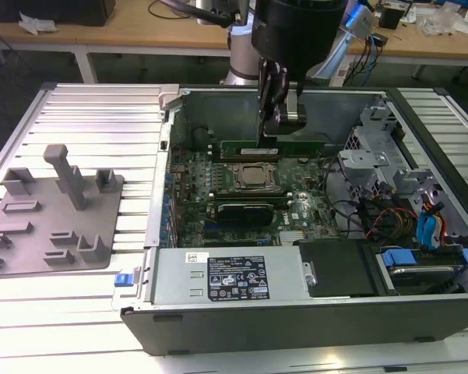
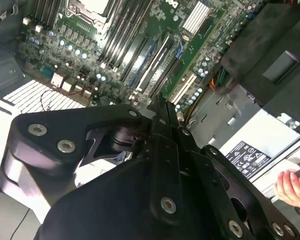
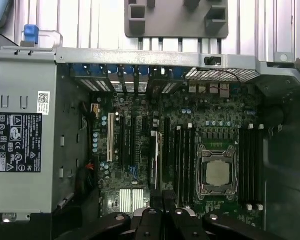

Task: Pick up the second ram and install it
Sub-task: 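Pick up the second ram and move it above second insertion slot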

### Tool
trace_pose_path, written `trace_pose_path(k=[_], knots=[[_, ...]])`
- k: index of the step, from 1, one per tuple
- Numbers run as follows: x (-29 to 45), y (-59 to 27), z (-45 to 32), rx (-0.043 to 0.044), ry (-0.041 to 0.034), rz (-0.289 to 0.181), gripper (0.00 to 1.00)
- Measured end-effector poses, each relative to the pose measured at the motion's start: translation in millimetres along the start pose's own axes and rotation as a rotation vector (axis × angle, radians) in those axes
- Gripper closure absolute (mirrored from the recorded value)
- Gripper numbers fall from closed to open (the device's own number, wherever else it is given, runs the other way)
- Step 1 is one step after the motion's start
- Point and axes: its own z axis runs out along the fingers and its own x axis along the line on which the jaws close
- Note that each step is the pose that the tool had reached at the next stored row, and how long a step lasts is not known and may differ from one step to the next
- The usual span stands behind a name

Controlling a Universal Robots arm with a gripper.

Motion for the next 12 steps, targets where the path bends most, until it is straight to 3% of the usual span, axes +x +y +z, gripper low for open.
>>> trace_pose_path(k=[12], knots=[[-0.6,-18.9,6.8,-0.0005,0.0000,0.000,0.91]])
